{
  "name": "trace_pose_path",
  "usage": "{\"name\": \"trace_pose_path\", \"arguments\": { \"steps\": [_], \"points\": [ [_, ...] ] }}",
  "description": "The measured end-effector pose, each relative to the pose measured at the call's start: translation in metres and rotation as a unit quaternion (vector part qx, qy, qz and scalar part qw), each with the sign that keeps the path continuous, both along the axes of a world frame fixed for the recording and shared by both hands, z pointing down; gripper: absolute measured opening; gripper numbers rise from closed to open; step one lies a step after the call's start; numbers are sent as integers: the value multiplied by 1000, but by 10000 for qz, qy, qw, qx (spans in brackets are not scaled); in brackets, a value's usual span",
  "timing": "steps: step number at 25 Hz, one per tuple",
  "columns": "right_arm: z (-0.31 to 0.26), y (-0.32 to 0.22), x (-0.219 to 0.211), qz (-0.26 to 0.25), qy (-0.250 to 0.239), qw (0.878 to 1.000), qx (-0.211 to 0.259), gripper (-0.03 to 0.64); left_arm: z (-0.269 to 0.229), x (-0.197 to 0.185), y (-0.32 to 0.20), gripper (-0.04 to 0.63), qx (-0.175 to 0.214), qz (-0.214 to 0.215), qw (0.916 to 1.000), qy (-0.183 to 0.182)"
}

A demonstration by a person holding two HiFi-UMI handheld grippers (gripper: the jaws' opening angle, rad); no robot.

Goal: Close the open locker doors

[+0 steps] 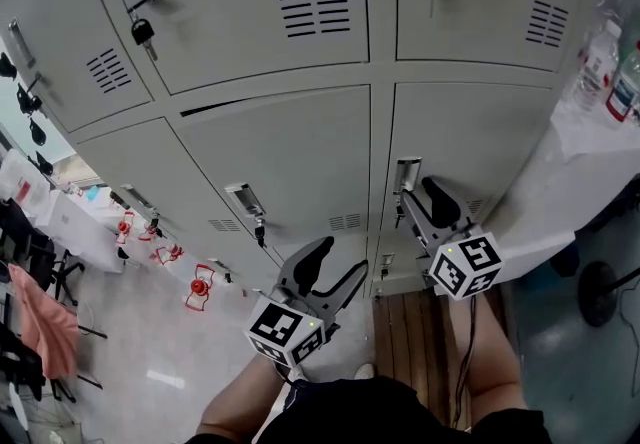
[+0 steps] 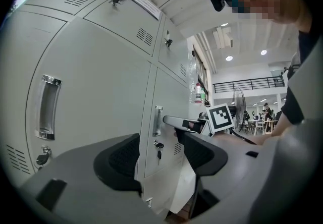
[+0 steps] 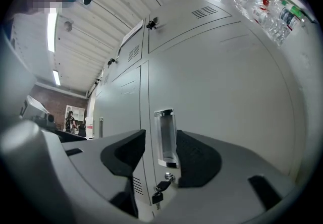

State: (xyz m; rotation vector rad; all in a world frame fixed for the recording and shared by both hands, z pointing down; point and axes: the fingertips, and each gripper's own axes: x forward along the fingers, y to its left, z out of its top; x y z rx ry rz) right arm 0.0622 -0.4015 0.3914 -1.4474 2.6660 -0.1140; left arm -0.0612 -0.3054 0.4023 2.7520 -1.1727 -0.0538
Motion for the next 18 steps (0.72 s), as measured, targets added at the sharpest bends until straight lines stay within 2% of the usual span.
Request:
{"name": "trace_pose_path", "arguments": {
  "steps": [6, 13, 17, 18],
  "points": [
    [1, 27, -5, -78, -135, 9999, -23, 192, 5, -9, 19, 290, -197, -57, 9997, -97],
    [20, 72, -23, -105, -153, 9998, -124, 189, 26, -23, 46, 290, -431, -14, 9991, 13],
    [24, 104, -45, -43, -140, 9998, -155, 128, 27, -48, 73, 283, -462, -5, 9989, 52],
    [21, 111, -52, -18, -134, 9999, -108, 95, 25, -57, 80, 278, -422, -24, 9991, 76]
  ]
}}
